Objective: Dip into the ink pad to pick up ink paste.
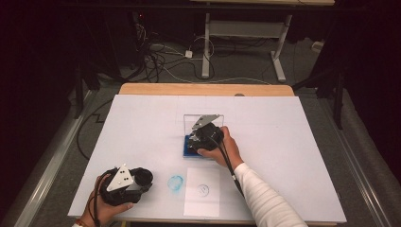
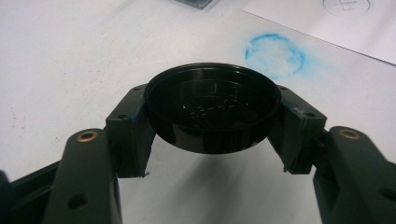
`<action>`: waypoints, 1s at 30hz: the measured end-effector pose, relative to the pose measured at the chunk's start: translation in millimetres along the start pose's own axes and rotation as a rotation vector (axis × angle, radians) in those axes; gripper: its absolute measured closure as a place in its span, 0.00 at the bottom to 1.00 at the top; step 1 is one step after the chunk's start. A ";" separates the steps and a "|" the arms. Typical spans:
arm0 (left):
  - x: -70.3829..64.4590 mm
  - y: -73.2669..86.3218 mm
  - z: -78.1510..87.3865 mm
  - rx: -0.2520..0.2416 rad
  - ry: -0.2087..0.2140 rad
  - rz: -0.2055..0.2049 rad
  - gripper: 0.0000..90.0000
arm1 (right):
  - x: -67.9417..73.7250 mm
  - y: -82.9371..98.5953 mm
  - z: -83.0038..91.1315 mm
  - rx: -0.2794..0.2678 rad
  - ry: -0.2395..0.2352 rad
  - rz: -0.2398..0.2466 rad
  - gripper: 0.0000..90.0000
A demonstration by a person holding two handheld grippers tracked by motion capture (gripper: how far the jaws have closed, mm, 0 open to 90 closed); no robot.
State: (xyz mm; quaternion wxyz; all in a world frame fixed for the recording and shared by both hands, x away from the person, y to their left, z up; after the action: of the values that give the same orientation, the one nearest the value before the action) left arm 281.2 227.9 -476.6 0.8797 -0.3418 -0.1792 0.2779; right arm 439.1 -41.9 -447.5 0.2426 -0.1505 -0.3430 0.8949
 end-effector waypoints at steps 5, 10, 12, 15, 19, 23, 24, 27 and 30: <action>-0.5 -0.3 0.0 0.000 0.001 -0.002 0.41 | -0.7 1.6 -0.7 -0.010 -0.006 -0.021 0.63; -0.9 -0.4 -0.3 0.002 0.003 -0.005 0.41 | -2.2 2.9 0.2 -0.012 -0.015 -0.026 0.63; -0.7 -0.2 0.1 0.003 0.003 -0.006 0.41 | -3.1 4.0 0.4 -0.020 -0.022 -0.035 0.63; -0.6 0.2 0.4 0.004 0.003 -0.006 0.41 | -2.0 5.3 1.0 -0.026 -0.019 -0.028 0.63; -0.8 0.1 0.2 0.005 0.003 -0.009 0.41 | 0.4 5.5 1.5 -0.024 -0.007 -0.005 0.63; -1.2 -0.3 0.1 0.005 0.004 -0.010 0.41 | 1.6 5.1 0.8 -0.023 -0.001 0.006 0.63; -1.0 -0.3 0.3 0.004 0.003 -0.010 0.41 | 1.4 5.2 0.8 -0.022 -0.001 0.001 0.63; -1.1 -0.1 0.8 0.004 0.004 -0.011 0.41 | -2.6 6.2 1.1 -0.028 -0.020 -0.013 0.63; -1.1 0.2 1.1 0.003 0.003 -0.010 0.41 | -6.2 8.1 1.9 -0.036 -0.037 -0.034 0.63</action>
State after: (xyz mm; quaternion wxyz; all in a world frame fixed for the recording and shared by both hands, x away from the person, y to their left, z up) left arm 279.7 227.9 -476.1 0.8818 -0.3401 -0.1790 0.2733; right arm 440.7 -51.5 -451.0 0.2487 -0.1325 -0.3661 0.8869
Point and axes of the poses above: each handheld gripper's, and its own axes: z roughly backward along the jaws, y roughly out of its underside, x roughly to its left, the point moved 2 cm from there along -z, roughly forward along the jaws, and after that the axes turned 3 degrees about x, right-handed, at the moved point
